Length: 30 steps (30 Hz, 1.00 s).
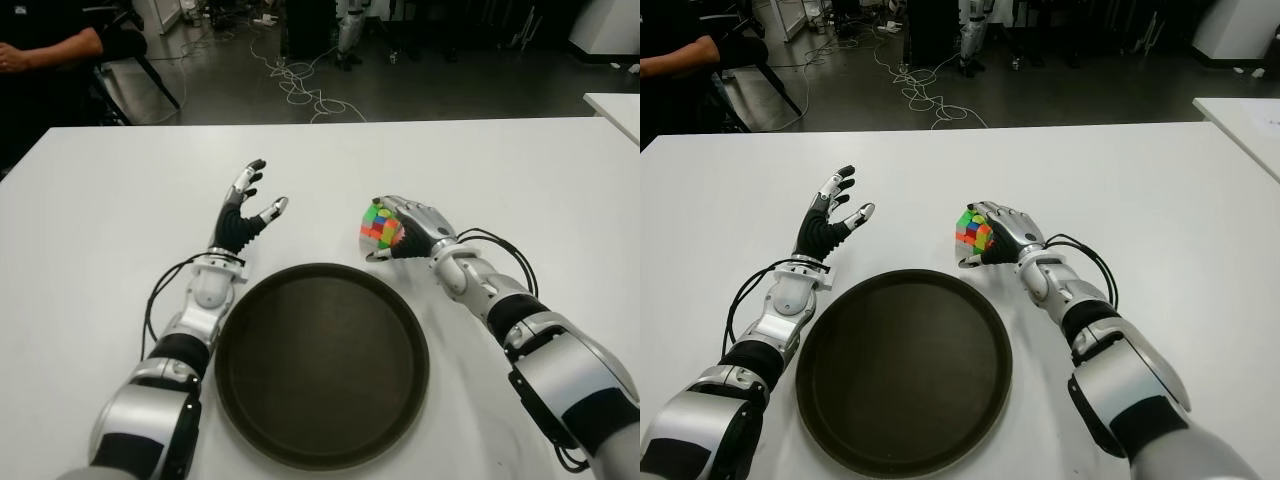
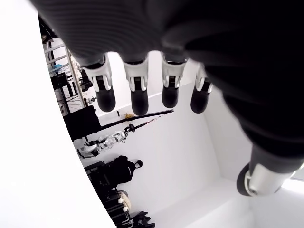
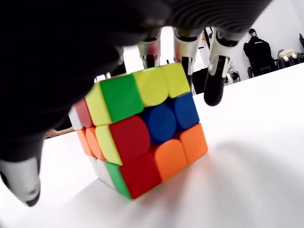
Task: Pick up the Rubik's Cube and put it in the plate
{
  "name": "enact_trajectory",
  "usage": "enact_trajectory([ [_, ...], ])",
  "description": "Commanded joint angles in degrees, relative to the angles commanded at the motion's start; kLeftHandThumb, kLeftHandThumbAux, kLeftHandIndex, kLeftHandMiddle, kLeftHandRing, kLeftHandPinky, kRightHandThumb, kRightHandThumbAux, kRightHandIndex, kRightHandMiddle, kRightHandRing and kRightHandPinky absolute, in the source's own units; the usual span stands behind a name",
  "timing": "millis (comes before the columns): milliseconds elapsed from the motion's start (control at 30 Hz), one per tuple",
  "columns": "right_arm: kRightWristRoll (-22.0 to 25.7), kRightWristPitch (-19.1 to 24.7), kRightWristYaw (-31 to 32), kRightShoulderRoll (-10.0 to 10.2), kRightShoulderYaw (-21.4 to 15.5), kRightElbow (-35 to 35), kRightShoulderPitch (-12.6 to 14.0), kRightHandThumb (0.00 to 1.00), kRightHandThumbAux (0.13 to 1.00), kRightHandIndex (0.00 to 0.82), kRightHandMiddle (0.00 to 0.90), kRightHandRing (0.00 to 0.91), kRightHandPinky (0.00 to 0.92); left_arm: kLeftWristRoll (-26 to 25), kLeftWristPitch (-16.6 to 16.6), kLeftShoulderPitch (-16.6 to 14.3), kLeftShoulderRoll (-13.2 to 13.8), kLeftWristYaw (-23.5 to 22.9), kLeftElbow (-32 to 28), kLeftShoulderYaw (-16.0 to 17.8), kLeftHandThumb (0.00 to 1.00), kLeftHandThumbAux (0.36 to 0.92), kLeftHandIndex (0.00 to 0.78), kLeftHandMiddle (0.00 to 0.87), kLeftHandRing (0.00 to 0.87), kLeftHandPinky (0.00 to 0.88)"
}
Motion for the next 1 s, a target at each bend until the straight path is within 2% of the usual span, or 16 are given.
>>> enact_trajectory([
  [200,0.3,0.3,-0.4,0.2,-0.5,0.1,0.0,0.0,0.571,0.079,0.14,0.184,0.239,-0.1,-0.1,-0.1,0.1,0.0,0.2,-0.1,0.025,0.579,0.064,0.072,0.071,0.093],
  [367,0.3,0.1,-0.5,0.2,-0.7,0.1,0.1,0.0,0.579,0.08,0.144,0.194,0.259,-0.3,-0.1,0.0,0.1,-0.2,0.3,0.0,0.031,0.556,0.061,0.072,0.083,0.118],
  [533,0.2,-0.1,-0.5,0.1,-1.0,0.2,0.1,0.014,0.616,0.089,0.161,0.215,0.281,-0.4,-0.1,0.0,0.0,-0.2,0.1,0.0,0.035,0.559,0.064,0.066,0.075,0.104],
  [667,0.1,-0.3,-0.7,0.1,-1.1,0.2,0.1,0.111,0.654,0.102,0.182,0.236,0.305,-0.4,0.0,0.0,-0.1,-0.1,0.1,0.1,0.052,0.58,0.072,0.072,0.074,0.093],
  [867,0.3,-1.5,-1.6,-0.1,-1.4,0.0,0.3,0.272,0.68,0.128,0.229,0.281,0.354,-0.2,-0.2,0.0,-0.2,0.3,0.1,0.0,0.069,0.574,0.085,0.093,0.083,0.092],
  [1000,0.3,-1.8,-1.8,-0.1,-1.4,0.1,0.4,0.323,0.681,0.142,0.26,0.314,0.386,-0.2,-0.2,0.0,-0.2,0.5,0.2,0.0,0.073,0.57,0.078,0.088,0.073,0.081],
])
